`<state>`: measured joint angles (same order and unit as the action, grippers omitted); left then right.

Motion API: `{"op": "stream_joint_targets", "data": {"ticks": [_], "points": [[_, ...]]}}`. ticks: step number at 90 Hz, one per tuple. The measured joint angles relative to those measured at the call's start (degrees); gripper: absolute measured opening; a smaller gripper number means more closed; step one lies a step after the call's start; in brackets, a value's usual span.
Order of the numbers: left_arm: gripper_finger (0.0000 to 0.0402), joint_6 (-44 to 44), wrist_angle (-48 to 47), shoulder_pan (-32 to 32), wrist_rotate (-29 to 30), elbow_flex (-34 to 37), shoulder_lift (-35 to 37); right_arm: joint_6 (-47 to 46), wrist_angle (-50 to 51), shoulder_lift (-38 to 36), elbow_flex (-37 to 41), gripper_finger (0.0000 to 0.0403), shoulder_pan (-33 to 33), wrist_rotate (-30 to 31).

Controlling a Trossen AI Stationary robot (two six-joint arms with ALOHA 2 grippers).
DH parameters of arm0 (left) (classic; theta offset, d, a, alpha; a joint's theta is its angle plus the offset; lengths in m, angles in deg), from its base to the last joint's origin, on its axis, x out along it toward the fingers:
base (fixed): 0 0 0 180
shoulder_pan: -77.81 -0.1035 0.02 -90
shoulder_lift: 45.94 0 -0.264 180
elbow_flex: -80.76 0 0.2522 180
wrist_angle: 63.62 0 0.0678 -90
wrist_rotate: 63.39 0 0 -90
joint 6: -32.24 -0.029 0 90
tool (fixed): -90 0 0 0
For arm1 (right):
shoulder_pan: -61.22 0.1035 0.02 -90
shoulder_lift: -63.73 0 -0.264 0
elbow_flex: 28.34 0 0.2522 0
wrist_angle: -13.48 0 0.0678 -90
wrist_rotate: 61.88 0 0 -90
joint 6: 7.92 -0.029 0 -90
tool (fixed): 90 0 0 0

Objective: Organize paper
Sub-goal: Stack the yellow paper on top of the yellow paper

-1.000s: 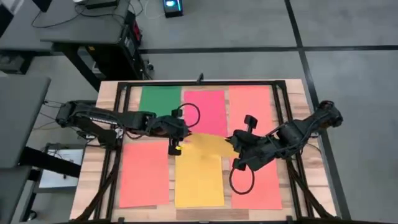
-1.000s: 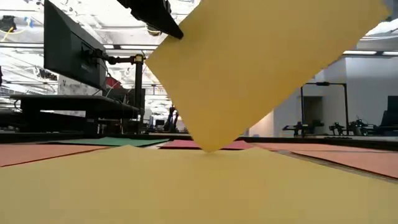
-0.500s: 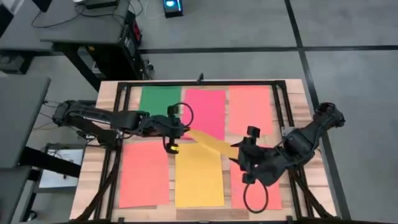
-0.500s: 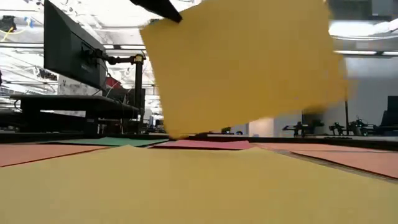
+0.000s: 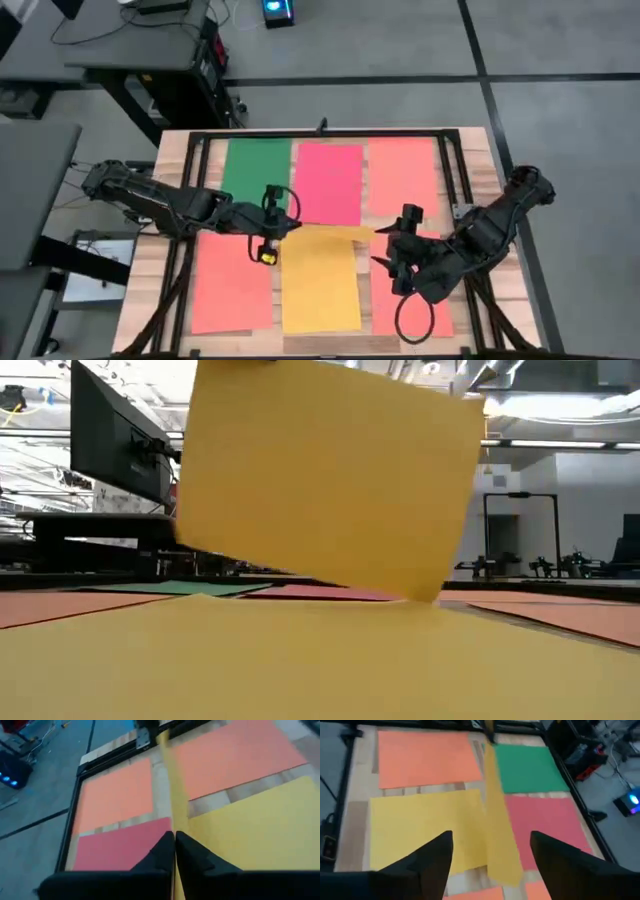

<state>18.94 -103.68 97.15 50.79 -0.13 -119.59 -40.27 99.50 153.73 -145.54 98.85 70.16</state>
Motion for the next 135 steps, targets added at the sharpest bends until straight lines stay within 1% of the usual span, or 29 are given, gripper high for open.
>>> {"op": "stream_joint_targets", "data": {"ticks": [17, 28, 35, 50, 61, 76, 81, 88, 98, 106, 115, 127, 135], "points": [[0.0, 3.2, -2.0, 6.4, 0.0, 0.0, 0.0, -3.6, 2.3, 0.1, 0.0, 0.0254, -0.2, 0.1], [0.0, 8.4, -3.8, 10.1, 0.1, 0.0, -0.3, -4.0, 1.9, 0.7, 0.0, 0.0254, -0.1, 0.1], [0.0, 12.8, -6.2, 12.1, 1.7, 0.0, -0.6, -5.0, 1.6, 1.7, 0.0, 0.0254, -0.1, 0.1], [0.0, 20.8, -10.0, 14.9, 4.2, 0.0, -1.5, -5.2, -1.6, 6.3, 2.1, 0.0254, -0.5, -1.1], [0.0, 23.4, -9.7, 16.1, 4.5, 0.0, -2.9, -5.7, -2.5, 11.2, 4.1, 0.0254, -0.4, -1.9], [0.0, 28.0, -11.5, 16.9, 5.1, 0.1, -5.9, -8.0, -2.0, 17.7, 4.3, 0.0254, -0.2, -1.8], [0.0, 29.0, -9.5, 16.8, 5.8, 1.4, -7.4, -8.0, -1.9, 19.7, 4.3, 0.0253, -0.7, -1.8], [0.0, 28.6, -3.0, 15.9, 5.3, 4.0, -10.2, -7.8, -1.7, 21.9, 4.4, 0.0247, -1.6, -3.4], [0.0, 26.3, 6.2, 13.6, 0.3, 6.2, -15.6, -7.6, -2.6, 23.7, 4.6, 0.0223, -3.6, -6.7], [0.0, 24.7, 9.3, 11.8, -3.1, 6.2, -20.1, -6.0, -8.0, 23.3, 8.6, 0.0195, -4.9, -9.9], [0.0, 23.6, 12.4, 10.1, -4.3, 5.9, -24.0, -5.5, -16.1, 21.6, 15.9, 0.0159, -5.8, -14.2], [0.0001, 21.3, 15.8, 7.6, -8.6, 5.9, -27.5, -7.7, -27.7, 18.2, 26.4, 0.0117, -6.0, -17.2], [0.0013, 19.3, 18.5, 5.9, -10.7, 5.9, -28.7, -8.3, -37.2, 17.0, 31.7, 0.0094, -6.2, -20.2]]}}
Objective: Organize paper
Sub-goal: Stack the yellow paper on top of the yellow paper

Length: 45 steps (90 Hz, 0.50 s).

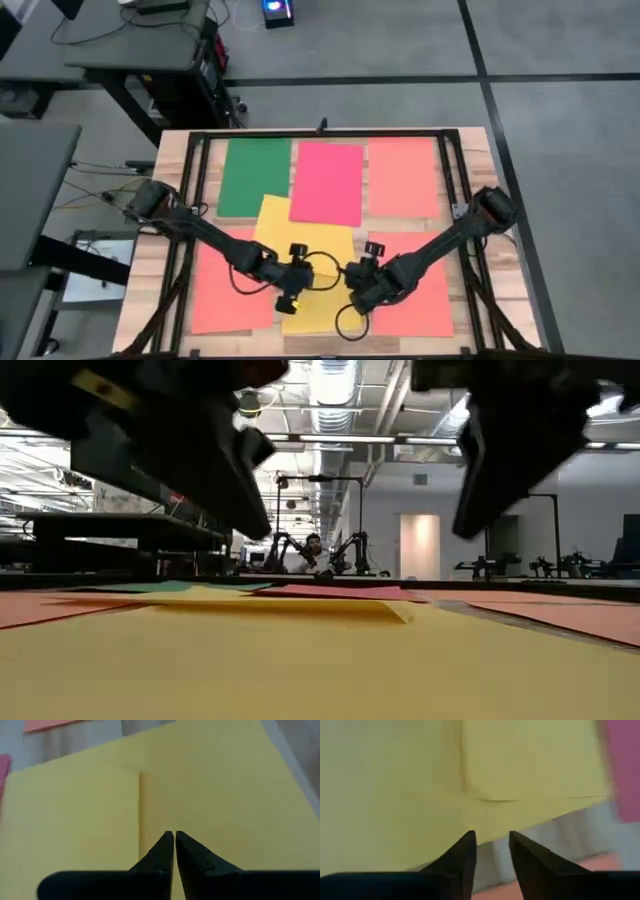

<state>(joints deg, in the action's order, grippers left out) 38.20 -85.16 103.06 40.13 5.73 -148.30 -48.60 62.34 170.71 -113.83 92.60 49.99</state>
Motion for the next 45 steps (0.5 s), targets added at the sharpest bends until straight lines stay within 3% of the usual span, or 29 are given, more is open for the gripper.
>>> {"op": "stream_joint_targets", "data": {"ticks": [20, 32, 45], "points": [[0.0078, -3.2, 2.5, -4.0, 0.0, 0.0, 0.0, 0.0, -14.5, 0.2, 5.9, 0.001, -0.8, -4.8], [0.011, -0.9, 5.3, -6.8, 1.0, 0.0, 0.0, -1.3, -15.2, 0.2, 6.8, 0.0002, -1.8, -4.8], [0.0119, 0.1, 6.0, -9.3, 1.4, 0.0, 0.0, -2.7, -15.2, 0.2, 6.8, 0.0, -2.9, -4.9]]}}
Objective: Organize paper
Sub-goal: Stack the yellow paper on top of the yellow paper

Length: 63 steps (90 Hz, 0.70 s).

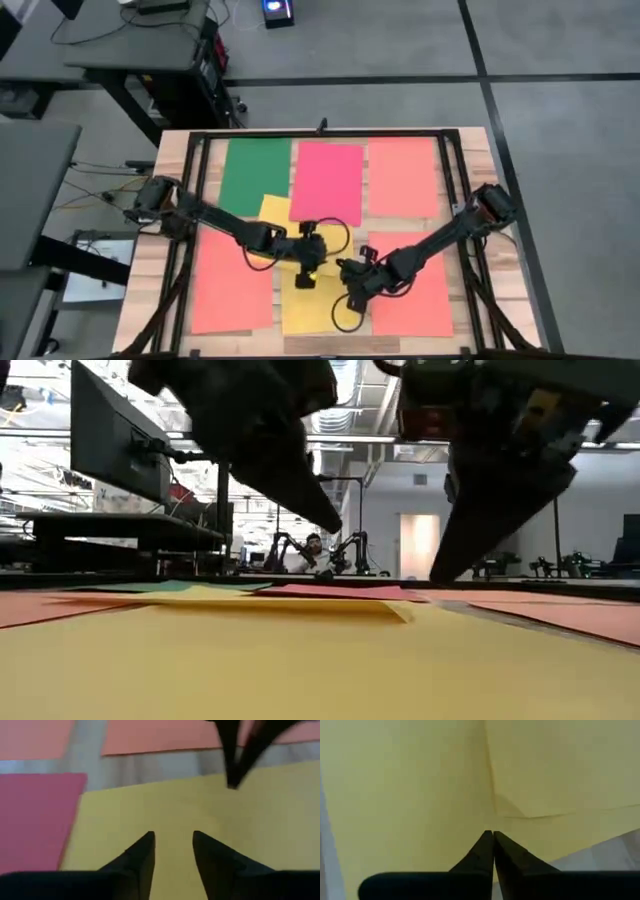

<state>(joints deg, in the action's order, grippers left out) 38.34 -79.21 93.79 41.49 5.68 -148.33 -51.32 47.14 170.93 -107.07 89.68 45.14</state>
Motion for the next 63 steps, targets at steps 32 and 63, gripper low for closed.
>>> {"op": "stream_joint_targets", "data": {"ticks": [32, 63], "points": [[0.0121, 0.6, 5.1, -0.4, -3.0, 0.0, -5.2, -6.2, -8.3, 1.8, 3.6, 0.0, 0.3, -0.3], [0.0121, 4.3, 6.2, 0.4, -9.8, 0.0, -8.6, -10.4, -7.8, 1.8, 5.0, 0.0, 1.3, -0.6]]}}
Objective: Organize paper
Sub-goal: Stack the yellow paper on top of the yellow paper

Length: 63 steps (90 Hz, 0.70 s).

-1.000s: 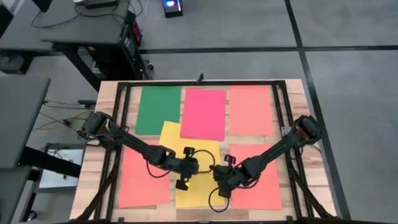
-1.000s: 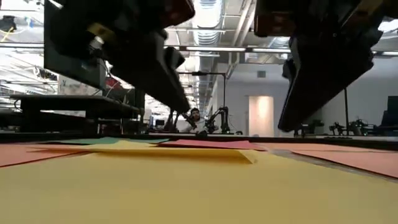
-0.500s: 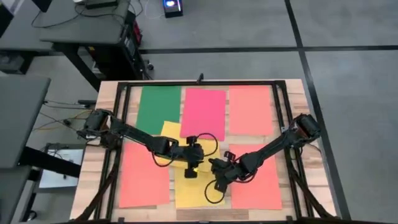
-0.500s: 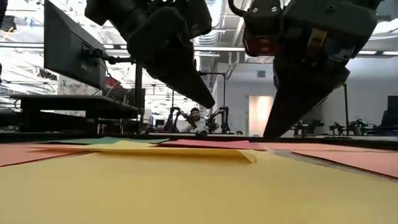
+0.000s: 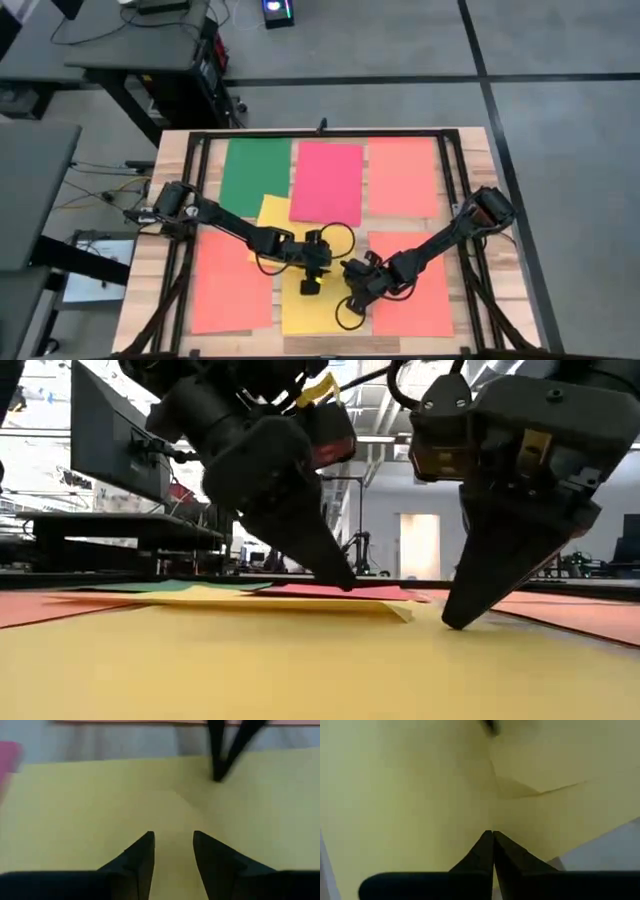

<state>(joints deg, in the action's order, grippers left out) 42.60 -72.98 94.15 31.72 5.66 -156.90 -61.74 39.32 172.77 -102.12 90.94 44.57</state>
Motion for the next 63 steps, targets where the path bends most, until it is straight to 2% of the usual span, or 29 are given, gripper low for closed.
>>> {"op": "stream_joint_targets", "data": {"ticks": [8, 31, 51, 63], "points": [[0.0121, 0.0, -2.3, 0.8, -1.8, 0.0, 0.0, -0.7, 0.2, -0.1, 0.5, 0.0, -0.5, 0.0], [0.0121, 0.4, -6.3, 3.1, -2.0, 0.0, 0.0, -0.8, 0.1, -0.2, 1.3, 0.0, -1.4, 0.4], [0.0121, 0.8, -6.6, 4.7, -9.6, 0.0, 0.1, -0.8, 0.3, -0.2, 1.3, 0.0, -1.7, 0.4], [0.0121, -0.3, -6.6, 5.7, -10.8, 0.0, 0.1, -1.6, 0.2, -0.1, 1.4, 0.0, -1.7, 0.4]]}}
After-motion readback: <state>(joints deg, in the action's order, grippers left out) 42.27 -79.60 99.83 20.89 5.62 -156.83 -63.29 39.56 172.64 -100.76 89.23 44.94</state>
